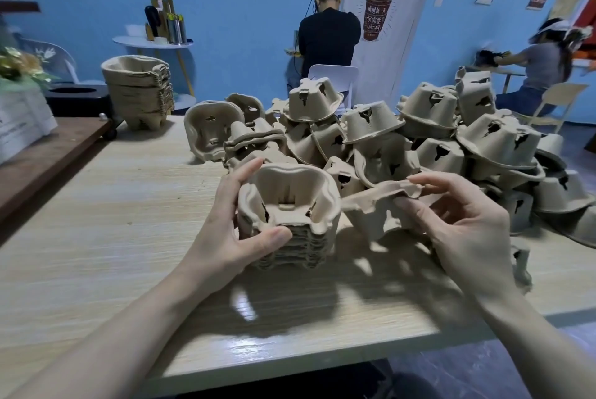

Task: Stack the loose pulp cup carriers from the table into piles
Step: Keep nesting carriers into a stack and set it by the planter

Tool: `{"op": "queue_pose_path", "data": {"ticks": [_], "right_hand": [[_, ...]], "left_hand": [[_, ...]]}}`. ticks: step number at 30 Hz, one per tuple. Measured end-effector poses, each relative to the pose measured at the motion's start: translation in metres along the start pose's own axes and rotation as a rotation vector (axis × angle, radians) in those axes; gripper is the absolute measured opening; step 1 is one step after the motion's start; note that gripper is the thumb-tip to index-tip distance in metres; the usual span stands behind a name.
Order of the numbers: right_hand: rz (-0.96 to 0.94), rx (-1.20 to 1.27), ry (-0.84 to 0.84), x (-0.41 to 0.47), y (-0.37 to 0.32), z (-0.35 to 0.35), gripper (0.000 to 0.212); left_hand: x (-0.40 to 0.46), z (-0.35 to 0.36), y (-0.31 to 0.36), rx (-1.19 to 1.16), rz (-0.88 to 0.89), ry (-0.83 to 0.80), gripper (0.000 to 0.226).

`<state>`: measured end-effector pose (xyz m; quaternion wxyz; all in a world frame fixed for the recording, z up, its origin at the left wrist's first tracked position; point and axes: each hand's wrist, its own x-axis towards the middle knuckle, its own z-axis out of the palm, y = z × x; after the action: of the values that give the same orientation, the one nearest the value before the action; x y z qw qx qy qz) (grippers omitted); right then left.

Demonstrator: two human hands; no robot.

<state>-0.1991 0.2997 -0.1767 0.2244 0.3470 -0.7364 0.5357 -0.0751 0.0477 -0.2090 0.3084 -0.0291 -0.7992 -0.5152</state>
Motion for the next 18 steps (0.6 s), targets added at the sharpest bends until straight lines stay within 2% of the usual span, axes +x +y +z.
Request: {"op": "queue_pose_path", "data": {"ticks": [10, 15, 18], "right_hand": [[0.101, 0.189, 0.122, 0.005, -0.004, 0.010, 0.018], [-0.044, 0.219, 0.163, 0.010, -0.021, 0.026, 0.018], [-0.114, 0.227, 0.202, 0.018, -0.034, 0.033, 0.018]], "left_hand": [[-0.001, 0.000, -0.002, 0.021, 0.023, 0.014, 0.092], [-0.002, 0.000, -0.001, 0.018, 0.010, 0.018, 0.086], [-0.002, 0.000, -0.002, 0.014, 0.005, 0.007, 0.093]]}}
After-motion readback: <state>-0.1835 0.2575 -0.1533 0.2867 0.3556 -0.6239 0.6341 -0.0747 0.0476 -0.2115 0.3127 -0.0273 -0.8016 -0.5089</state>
